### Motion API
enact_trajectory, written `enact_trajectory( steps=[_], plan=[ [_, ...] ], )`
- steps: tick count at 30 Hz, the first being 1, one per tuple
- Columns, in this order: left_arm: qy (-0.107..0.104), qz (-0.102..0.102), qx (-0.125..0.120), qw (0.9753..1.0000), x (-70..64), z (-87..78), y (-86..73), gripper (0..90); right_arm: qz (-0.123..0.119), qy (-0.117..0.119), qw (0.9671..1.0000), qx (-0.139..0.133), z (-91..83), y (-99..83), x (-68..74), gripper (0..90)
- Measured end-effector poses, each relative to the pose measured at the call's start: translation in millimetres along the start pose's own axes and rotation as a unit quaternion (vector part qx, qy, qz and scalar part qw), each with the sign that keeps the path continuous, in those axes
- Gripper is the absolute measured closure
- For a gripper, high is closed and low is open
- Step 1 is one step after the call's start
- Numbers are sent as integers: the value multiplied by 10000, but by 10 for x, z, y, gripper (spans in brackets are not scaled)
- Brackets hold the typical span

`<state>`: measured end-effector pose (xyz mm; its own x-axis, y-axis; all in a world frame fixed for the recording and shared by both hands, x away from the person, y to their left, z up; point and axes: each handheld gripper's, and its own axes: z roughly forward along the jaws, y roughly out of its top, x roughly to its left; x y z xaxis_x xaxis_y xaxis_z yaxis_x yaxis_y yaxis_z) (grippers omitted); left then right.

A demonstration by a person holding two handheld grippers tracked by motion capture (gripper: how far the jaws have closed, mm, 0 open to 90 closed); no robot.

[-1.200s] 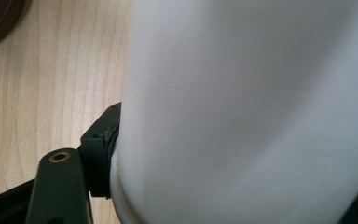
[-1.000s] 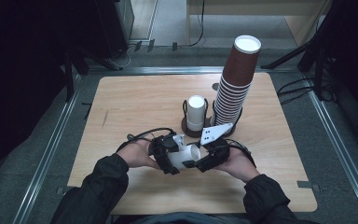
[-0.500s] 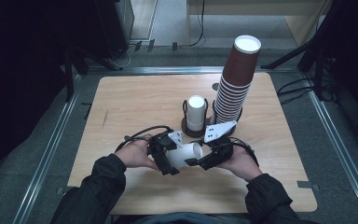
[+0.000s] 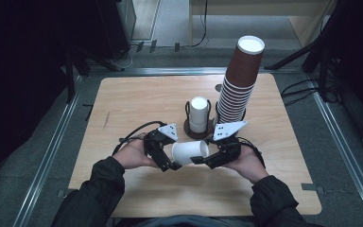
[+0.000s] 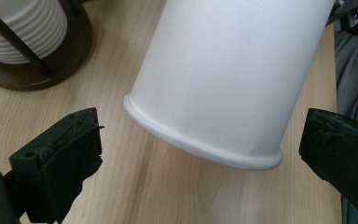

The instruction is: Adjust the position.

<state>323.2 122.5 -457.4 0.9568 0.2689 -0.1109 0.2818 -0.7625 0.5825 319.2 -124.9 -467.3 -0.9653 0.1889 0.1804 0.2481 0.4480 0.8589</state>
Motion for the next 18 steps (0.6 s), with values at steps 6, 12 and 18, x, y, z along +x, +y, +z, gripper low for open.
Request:
enact_trajectory(
  steps=[6, 12, 18],
  plan=[
    [-263, -134, -326, 9990, 22, -17, -22, 0, 53, 49, 9998, -211, -34, -2, -2, 330],
    [-410, -230, -547, 9974, 25, 6, -23, 0, 80, 181, 9988, -440, -48, 2, 1, 329],
    [-581, -289, -739, 9952, 26, 18, -34, 40, 126, 309, 9975, -626, -52, 12, 1, 329]
  ],
)
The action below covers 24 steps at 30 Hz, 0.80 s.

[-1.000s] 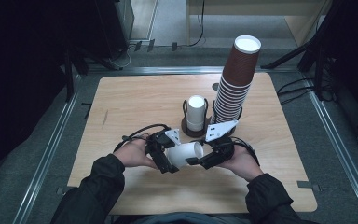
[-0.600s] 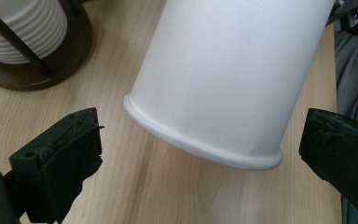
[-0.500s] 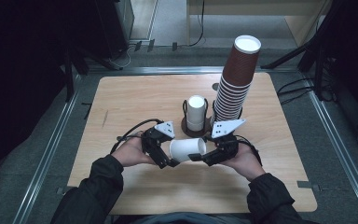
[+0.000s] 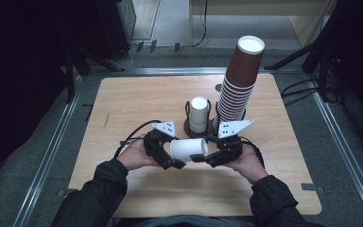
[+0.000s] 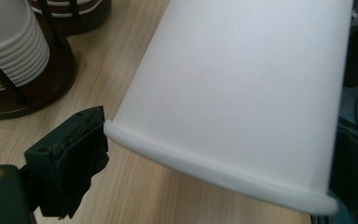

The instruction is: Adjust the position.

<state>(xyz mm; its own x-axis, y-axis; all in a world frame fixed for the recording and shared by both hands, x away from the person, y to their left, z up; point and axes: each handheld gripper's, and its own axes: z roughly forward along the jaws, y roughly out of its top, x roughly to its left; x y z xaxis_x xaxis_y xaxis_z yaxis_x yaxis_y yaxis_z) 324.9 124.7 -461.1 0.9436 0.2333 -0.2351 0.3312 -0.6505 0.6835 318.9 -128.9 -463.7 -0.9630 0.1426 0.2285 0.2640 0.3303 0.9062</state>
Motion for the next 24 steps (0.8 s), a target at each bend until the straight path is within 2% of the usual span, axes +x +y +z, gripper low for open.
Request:
enact_trajectory(
  steps=[7, 10, 16, 24],
  plan=[
    [-72, 48, -186, 9998, -32, -6, 18, 74, 114, 164, 9997, -128, 36, 3, 0, 329],
    [-81, 46, -332, 9994, -33, -38, 19, 134, 146, 200, 9996, -141, 49, 0, -1, 328],
    [-147, 60, -481, 9987, -22, -60, 26, 192, 247, 229, 9992, -217, 31, -4, -21, 333],
    [-188, 85, -423, 9989, -10, -62, 25, 225, 269, 220, 9992, -189, 28, -5, -30, 337]
  ],
)
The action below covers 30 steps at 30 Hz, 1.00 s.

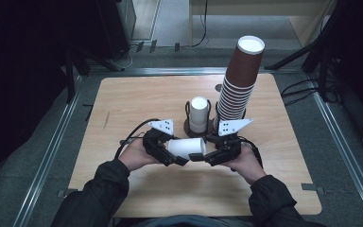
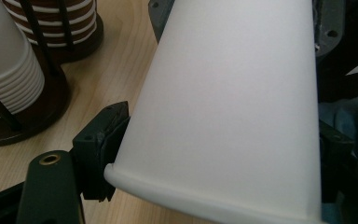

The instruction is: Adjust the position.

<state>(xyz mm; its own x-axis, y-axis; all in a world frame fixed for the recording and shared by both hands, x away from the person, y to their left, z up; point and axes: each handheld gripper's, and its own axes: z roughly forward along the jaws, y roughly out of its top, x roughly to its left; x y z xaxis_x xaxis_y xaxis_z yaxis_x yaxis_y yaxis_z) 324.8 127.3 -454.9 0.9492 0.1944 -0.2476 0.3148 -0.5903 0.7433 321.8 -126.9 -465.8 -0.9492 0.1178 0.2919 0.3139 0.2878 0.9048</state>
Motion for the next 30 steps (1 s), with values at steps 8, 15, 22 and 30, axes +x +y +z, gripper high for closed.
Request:
enact_trajectory(
  steps=[8, 15, 22, 30],
  plan=[
    [102, -26, -34, 9999, 20, -84, -8, 228, -200, -266, 9994, 113, 19, 8, 55, 229],
    [242, -81, 68, 9997, 45, -234, -32, 228, -132, -339, 9980, 511, 30, -28, 16, 196],
    [297, -97, 384, 9988, 91, -289, -26, 228, -273, -552, 9923, 1072, 113, -86, 12, 196],
    [617, 104, 1006, 9930, 73, -251, 28, 228, -322, -856, 9832, 1578, 164, -145, -9, 202]
  ],
)
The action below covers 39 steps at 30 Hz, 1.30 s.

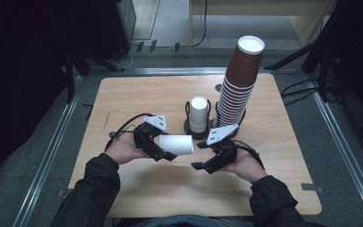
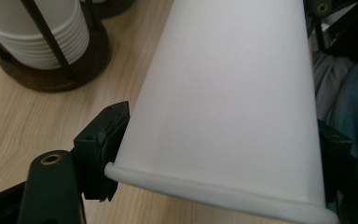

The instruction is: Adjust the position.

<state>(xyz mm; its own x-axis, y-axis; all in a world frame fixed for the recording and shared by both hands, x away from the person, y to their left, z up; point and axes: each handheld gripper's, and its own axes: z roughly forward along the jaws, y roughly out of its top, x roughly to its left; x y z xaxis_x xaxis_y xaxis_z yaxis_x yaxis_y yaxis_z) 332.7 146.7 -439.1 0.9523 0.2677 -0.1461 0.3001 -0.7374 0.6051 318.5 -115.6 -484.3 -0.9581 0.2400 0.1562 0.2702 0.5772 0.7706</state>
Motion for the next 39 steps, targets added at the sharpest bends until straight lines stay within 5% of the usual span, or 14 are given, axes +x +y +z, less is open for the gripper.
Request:
enact_trajectory(
  steps=[9, 21, 39],
  plan=[
    [212, 115, 594, 9979, -2, 104, 57, 229, -163, -134, 9997, 140, 29, -10, 0, 208],
    [413, 208, 1243, 9912, -15, 312, 106, 228, -271, -166, 9991, 280, 66, -7, 31, 215],
    [120, 439, 1328, 9901, -164, 476, 198, 228, -632, -217, 9969, 419, 149, 53, 119, 230]
  ],
)
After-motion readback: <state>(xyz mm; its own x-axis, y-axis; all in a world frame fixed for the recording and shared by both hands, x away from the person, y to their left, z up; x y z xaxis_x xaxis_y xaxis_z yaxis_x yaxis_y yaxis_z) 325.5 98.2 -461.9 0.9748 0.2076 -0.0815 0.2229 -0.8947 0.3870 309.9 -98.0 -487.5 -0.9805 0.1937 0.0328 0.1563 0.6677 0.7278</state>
